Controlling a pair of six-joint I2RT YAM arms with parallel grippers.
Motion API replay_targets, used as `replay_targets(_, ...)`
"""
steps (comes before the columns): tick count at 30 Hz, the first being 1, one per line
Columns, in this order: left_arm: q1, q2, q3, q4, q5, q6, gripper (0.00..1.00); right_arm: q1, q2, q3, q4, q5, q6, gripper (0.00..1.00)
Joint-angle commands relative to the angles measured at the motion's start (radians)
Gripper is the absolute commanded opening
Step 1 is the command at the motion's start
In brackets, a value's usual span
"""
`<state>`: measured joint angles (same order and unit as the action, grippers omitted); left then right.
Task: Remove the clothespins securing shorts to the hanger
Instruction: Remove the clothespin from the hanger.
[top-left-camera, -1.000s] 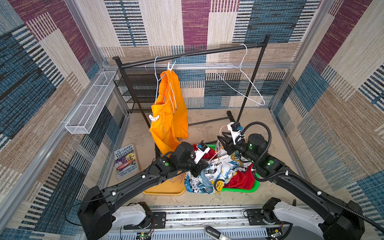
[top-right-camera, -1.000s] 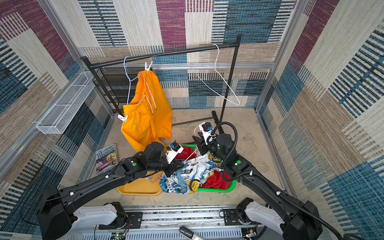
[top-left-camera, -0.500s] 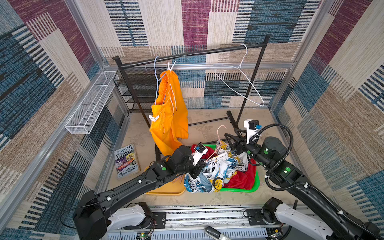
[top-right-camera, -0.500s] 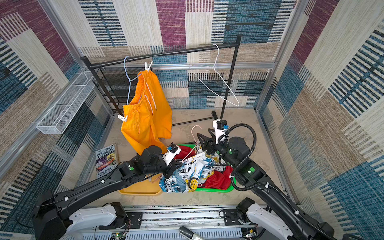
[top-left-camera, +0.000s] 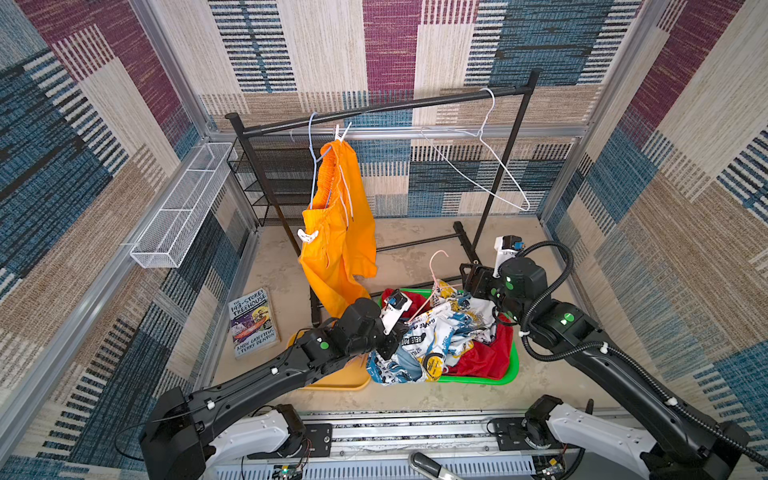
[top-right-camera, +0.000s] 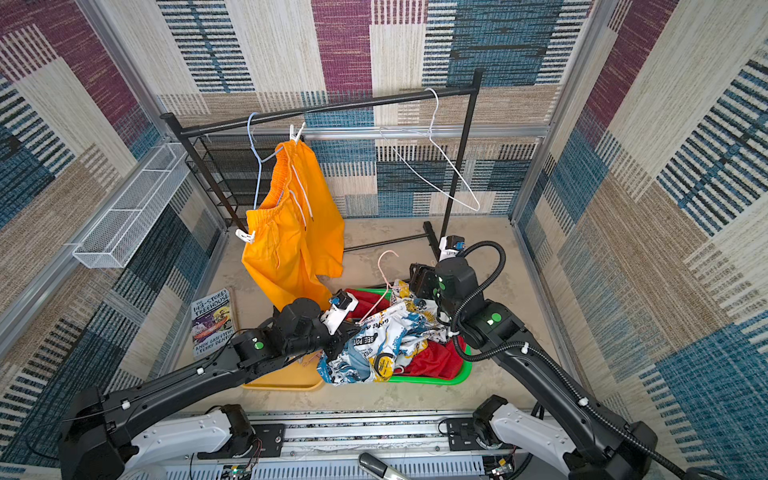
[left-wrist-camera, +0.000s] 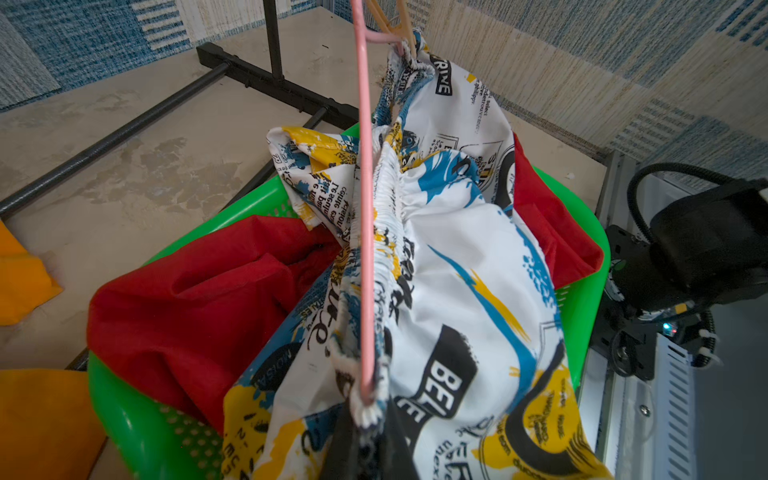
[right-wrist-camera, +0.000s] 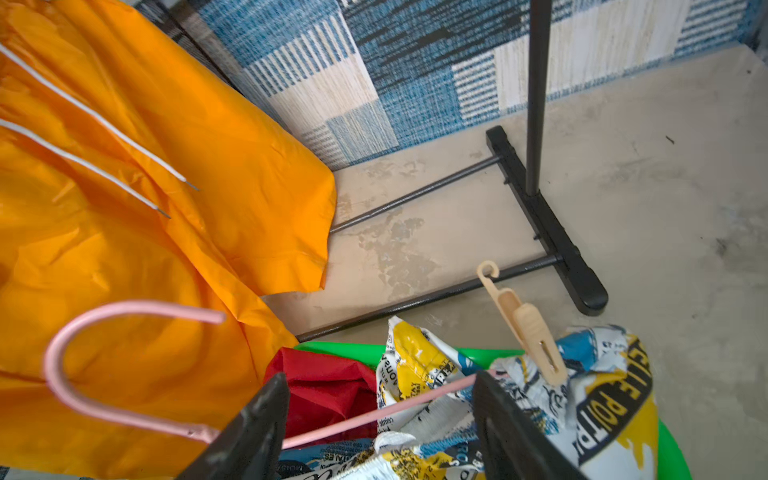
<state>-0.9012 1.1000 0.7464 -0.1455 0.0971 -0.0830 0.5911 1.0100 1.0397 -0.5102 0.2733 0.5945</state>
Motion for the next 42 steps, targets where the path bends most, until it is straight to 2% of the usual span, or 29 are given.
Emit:
replay_targets(1,-0.015,-0.011,-0.01,0.06,-0.065,0.028,0.0,-0.016,0.039,0.069,-0.104,0.047,0.094,0.72)
replay_targets(5,-0.053,-0.011,-0.016,0.07,-0.112,0.047,0.0,-0.056,0.114,0.176,-0.219,0.049,0.149,0.73)
replay_targets(8,-0.083,-0.009,-0.026,0.093,-0.154,0.061,0.0,-0.082,0.174,0.239,-0.307,0.058,0.186,0.79)
replay_targets(19,-0.185,0.007,-0.021,0.104,-0.337,0.141,0.0,-0.134,0.341,0.407,-0.538,0.05,0.24,0.8)
replay_targets(25,-0.206,0.024,-0.017,0.107,-0.363,0.155,0.0,-0.14,0.377,0.397,-0.615,0.068,0.284,0.77)
replay_targets(31,-0.226,0.043,-0.008,0.111,-0.381,0.168,0.0,-0.142,0.395,0.381,-0.631,0.093,0.312,0.72)
replay_targets(42,-0.255,0.025,-0.019,0.116,-0.409,0.174,0.0,-0.179,0.424,0.354,-0.634,0.121,0.349,0.68)
